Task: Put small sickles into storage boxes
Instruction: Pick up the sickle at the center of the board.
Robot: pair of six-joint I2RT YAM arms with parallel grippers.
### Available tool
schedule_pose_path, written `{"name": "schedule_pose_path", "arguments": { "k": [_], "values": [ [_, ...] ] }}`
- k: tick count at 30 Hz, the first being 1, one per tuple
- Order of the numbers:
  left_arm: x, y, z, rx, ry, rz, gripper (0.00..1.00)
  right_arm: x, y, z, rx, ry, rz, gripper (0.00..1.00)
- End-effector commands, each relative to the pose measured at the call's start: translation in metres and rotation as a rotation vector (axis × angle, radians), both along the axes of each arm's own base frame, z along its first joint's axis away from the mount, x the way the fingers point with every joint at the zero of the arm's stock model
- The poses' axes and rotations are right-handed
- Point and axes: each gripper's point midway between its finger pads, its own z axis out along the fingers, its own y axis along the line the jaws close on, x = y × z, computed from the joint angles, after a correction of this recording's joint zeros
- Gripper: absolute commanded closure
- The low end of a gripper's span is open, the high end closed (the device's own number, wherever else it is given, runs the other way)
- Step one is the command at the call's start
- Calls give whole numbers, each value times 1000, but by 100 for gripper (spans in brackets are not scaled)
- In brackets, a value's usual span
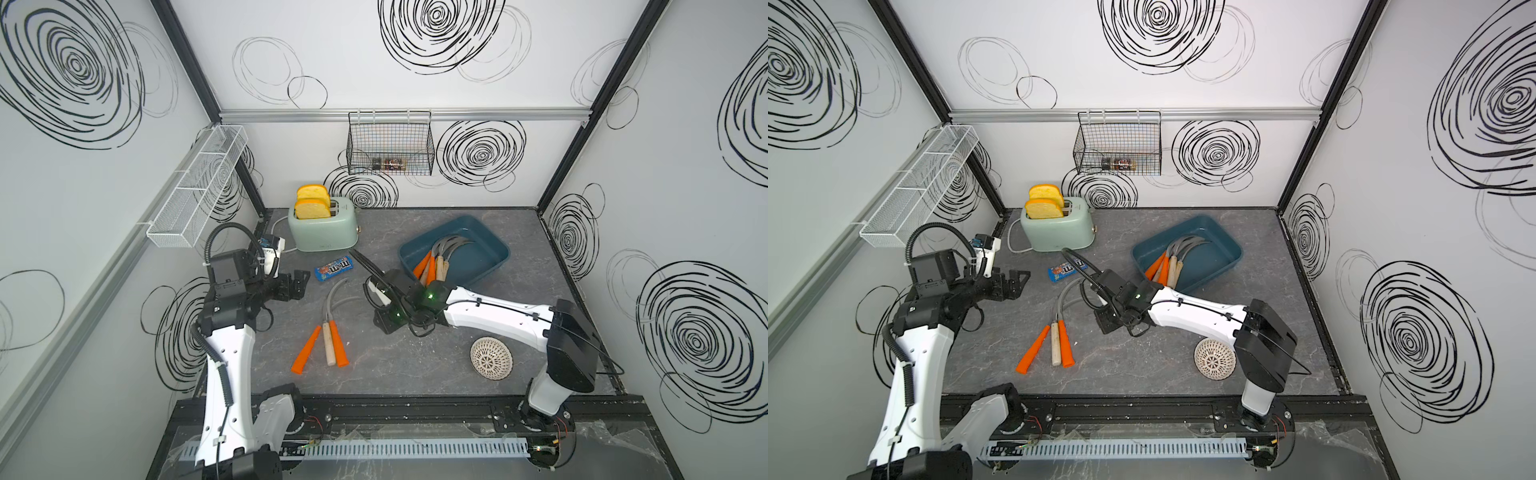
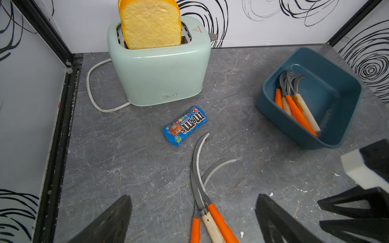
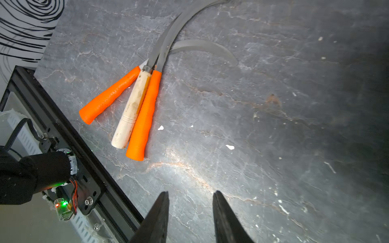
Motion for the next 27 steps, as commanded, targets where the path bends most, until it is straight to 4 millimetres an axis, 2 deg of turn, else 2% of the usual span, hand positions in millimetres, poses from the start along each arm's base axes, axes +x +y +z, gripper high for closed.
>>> {"name": "schedule_pose_path", "arguments": {
  "k": [1,5,9,11,14,15,17,18,19,21,27],
  "values": [
    [-7,1,5,22,-26,6,4,-12,15,-13,8,12,17,61],
    [-8,9,8,38,-33,58,4,-24,31,-25,-5,29,56,60],
    [-7,8,3,43,-37,51,0,-33,47,-40,-1,34,91,60],
    [-8,10,0,45,-32,54,2,-38,54,-46,-6,37,104,60],
    [-11,13,-1,55,-32,58,3,-45,66,-47,-7,37,130,60],
    [-11,14,-1,59,-37,60,5,-48,69,-48,-4,38,140,60],
    [-12,15,-2,54,-42,54,18,-55,78,-51,9,56,164,59],
    [-12,15,-2,47,-42,53,19,-59,82,-53,12,62,175,59],
    [-12,16,-4,40,-38,53,15,-62,86,-55,6,66,184,59],
    [-10,17,-7,25,-23,63,1,-69,92,-61,-11,65,200,59],
    [-8,23,-8,22,-15,70,4,-73,104,-68,-60,32,218,58]
  ]
}}
